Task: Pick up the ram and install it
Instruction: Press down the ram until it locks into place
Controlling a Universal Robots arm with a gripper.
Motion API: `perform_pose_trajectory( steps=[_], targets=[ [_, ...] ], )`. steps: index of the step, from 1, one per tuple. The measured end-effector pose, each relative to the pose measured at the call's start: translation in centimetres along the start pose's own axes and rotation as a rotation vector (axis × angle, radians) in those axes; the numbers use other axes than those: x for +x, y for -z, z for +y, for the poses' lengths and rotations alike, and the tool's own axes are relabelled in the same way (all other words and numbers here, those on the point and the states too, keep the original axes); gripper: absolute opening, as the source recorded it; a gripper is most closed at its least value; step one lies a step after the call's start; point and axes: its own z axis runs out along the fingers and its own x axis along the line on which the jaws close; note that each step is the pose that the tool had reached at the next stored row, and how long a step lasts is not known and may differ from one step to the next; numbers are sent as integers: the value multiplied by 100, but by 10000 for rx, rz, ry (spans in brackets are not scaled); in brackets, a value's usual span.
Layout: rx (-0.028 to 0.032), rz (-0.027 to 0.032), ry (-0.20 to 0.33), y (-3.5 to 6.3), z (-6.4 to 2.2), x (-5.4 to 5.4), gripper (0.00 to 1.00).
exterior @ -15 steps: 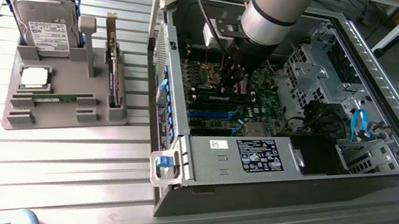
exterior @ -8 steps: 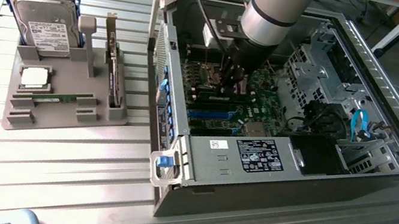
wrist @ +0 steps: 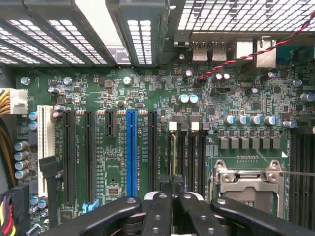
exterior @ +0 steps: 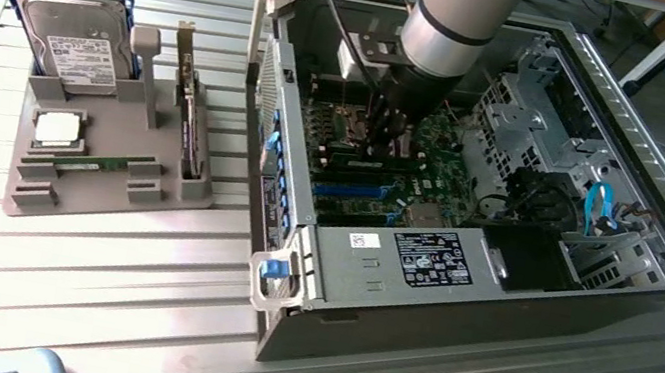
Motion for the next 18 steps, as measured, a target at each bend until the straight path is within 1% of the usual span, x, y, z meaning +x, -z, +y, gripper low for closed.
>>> perform_pose_trajectory(
  steps=[13, 18],
  targets=[
    [-1, 3, -1, -33, -1, 6, 10],
    [3, -7, 0, -26, -1, 5, 10]
  ],
)
